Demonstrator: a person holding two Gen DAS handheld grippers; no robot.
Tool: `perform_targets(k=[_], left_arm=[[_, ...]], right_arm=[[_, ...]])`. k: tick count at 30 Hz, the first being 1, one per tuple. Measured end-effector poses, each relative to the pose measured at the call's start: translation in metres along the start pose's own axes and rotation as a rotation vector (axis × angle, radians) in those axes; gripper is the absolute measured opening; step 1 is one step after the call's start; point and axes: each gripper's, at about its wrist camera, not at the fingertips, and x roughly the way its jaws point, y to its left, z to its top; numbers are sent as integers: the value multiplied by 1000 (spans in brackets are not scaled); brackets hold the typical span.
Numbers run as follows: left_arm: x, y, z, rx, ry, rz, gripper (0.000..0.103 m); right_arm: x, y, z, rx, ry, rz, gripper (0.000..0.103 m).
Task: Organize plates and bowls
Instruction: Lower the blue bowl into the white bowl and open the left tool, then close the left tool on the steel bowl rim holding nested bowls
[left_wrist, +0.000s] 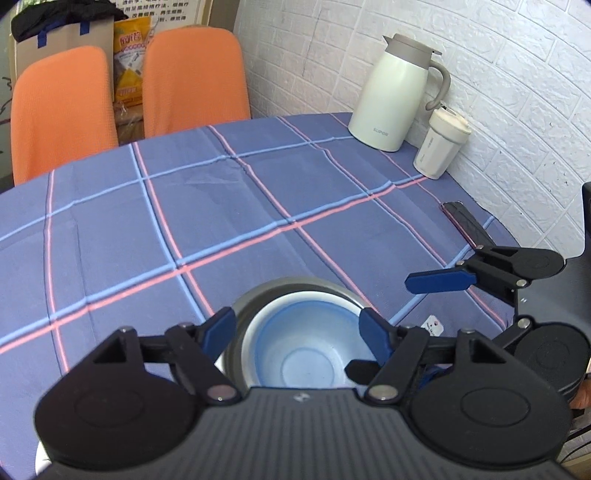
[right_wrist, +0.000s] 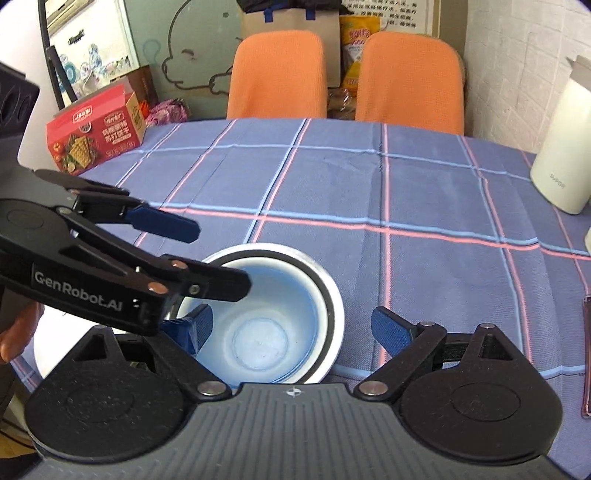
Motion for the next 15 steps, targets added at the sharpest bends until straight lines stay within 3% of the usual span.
perform_targets(k=[10, 11, 12, 15], left_arm=[[-7, 8, -23, -32, -33, 61, 79], [-8, 8, -25, -36, -38, 77, 81], [-10, 9, -27, -40, -49, 97, 95], [-15, 10, -34, -55, -110, 148, 95]], right_arm=[[-9, -7, -43, 120, -132, 17, 81], [-11, -9, -49, 150, -154, 18, 81], [-12, -11, -56, 184, -178, 21, 81], [-13, -13, -71, 275, -236, 10, 81]])
